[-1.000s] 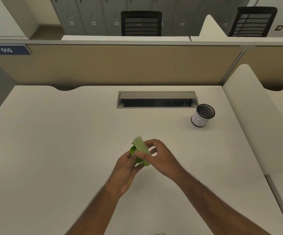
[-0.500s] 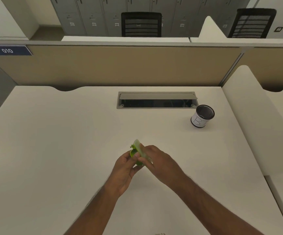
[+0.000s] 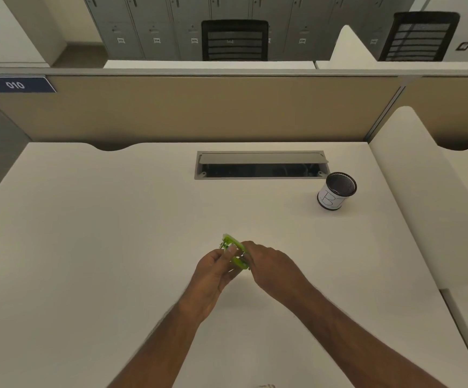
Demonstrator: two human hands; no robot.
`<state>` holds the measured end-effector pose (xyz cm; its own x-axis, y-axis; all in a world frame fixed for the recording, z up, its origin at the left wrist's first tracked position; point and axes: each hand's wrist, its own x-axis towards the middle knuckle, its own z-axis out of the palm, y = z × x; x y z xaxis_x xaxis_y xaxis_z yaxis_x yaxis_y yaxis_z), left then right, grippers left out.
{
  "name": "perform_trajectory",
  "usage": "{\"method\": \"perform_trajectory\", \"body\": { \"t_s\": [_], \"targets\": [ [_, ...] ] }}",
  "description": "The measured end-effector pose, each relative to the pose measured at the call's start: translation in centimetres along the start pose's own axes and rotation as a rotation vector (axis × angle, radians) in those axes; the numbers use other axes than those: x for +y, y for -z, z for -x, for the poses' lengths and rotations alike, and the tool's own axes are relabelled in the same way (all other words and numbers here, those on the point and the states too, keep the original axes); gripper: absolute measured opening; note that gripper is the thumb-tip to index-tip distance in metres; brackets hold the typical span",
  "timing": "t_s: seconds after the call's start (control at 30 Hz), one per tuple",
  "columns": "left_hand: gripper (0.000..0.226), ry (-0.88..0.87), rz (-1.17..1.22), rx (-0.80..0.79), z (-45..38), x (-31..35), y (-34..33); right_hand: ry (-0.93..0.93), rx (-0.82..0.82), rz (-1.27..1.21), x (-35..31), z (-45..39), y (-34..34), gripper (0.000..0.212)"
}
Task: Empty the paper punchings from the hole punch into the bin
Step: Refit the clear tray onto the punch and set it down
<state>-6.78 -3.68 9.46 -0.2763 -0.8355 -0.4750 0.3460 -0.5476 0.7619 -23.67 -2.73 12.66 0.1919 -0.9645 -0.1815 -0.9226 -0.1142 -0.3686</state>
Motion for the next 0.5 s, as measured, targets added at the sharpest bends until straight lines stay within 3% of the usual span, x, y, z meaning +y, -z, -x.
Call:
{"method": "perform_trajectory", "body": {
  "t_s": [0.07, 0.17, 0.27, 0.5],
  "targets": [
    [0.075, -0.028, -0.066, 0.091, 0.0, 0.5, -0.2, -0.007, -0.003, -0.041, 0.3, -0.1, 0.1, 0.027],
    [0.053, -0.142, -0.144, 0.153, 0.2, 1.7, -0.1, -0.01, 0.015, -0.162, 0.6, 0.2, 0.4, 0.023],
    [0.028, -0.24, -0.255, 0.115, 0.1, 3.3, 0.5, 0.004, 0.043, -0.408, 0.8, 0.5, 0.8, 0.018],
    [0.02, -0.289, -0.312, 0.03, 0.2, 5.3, 0.7, -0.013, 0.064, -0.809, 0.8, 1.0, 1.1, 0.018]
  ]
}}
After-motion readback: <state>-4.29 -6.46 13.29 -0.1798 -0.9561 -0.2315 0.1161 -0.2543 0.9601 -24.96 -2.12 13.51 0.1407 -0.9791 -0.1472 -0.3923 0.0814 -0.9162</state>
